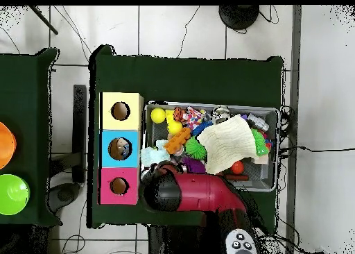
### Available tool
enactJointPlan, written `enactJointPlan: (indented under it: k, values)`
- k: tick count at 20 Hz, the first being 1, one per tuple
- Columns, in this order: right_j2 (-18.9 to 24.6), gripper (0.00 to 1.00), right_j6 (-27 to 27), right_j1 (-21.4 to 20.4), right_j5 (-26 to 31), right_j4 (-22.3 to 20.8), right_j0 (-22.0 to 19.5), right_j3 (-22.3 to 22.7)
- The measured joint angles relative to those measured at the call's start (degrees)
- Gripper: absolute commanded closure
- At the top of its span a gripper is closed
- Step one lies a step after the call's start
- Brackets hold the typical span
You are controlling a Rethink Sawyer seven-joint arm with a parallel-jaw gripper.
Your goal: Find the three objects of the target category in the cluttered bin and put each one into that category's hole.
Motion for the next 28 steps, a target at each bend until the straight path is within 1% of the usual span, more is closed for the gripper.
enactJointPlan:
  k: [3, 10, 18, 19, 25, 26, 28]
  values:
    - [0.61, 0.0, 0.0, -1.17, 2.23, -0.06, -1.61, -1.14]
    - [3.11, 0.0, 0.0, -1.07, 2.53, -0.08, -4.89, -5.61]
    - [5.82, 0.0, 0.0, 1.47, 2.59, -0.11, -6.76, -11.17]
    - [6.72, 0.0, 0.0, 2.31, 2.84, -0.11, -7.25, -12.66]
    - [8.47, 0.0, 0.0, 4.89, 3.51, -0.69, -8.33, -16.49]
    - [9.25, 0.0, 0.0, 6.19, 3.52, -1.28, -8.92, -17.91]
    - [9.88, 0.0, 0.0, 7.25, 3.52, -1.66, -9.44, -18.87]
